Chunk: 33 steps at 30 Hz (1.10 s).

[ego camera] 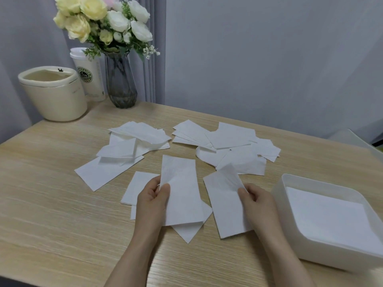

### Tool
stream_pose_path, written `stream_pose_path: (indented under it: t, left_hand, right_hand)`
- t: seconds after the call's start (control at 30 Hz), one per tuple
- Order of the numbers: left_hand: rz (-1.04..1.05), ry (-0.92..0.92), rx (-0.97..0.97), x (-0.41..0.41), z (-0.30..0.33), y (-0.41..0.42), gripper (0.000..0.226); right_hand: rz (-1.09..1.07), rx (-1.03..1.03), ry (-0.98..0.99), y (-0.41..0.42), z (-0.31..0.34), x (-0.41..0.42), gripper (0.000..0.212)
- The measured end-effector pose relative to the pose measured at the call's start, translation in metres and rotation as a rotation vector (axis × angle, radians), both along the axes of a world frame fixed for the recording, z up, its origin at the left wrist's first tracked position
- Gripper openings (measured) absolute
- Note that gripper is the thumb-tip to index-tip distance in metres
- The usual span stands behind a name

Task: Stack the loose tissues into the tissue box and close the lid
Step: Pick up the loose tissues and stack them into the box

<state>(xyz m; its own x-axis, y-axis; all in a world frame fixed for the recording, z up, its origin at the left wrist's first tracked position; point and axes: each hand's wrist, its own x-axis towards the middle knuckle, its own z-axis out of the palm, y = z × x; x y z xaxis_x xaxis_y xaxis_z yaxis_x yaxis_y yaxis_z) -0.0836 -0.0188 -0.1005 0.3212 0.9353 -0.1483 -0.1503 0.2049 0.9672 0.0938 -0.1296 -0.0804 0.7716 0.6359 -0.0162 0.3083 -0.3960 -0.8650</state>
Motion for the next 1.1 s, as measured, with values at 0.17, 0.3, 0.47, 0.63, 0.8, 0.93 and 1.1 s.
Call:
stream_pose_path:
  t: [0.17,0.3,0.47,0.63,0.8,0.93,1.1]
  left_hand:
    - [0.003,0.011,0.006,0.001,-0.002,0.001,0.024]
    - [-0.004,0.026,0.002,0.002,-0.004,0.002,0.026]
    - [-0.016,0.038,0.013,0.002,-0.005,0.002,0.027]
    - [-0.04,0.027,0.014,0.002,-0.004,0.002,0.022]
    - [-0.032,-0.011,-0.018,0.004,-0.002,0.001,0.016]
    - [-0.031,-0.015,-0.014,0.004,-0.003,0.001,0.017]
    - [-0.006,0.013,0.023,0.003,-0.006,0.001,0.025]
  right_hand:
    - [-0.072,0.245,0.375,-0.004,0.001,-0.009,0.024]
    - [-0.049,0.358,0.608,0.003,0.001,-0.022,0.017]
    - [0.016,0.384,0.752,0.017,-0.005,-0.043,0.018]
    - [0.042,0.408,0.783,0.031,-0.008,-0.06,0.017]
    - [0.041,0.406,0.765,0.038,-0.009,-0.067,0.012]
    - [0.028,0.403,0.723,0.04,-0.009,-0.07,0.009]
    - [-0.056,0.444,0.725,0.042,-0.012,-0.073,0.01]
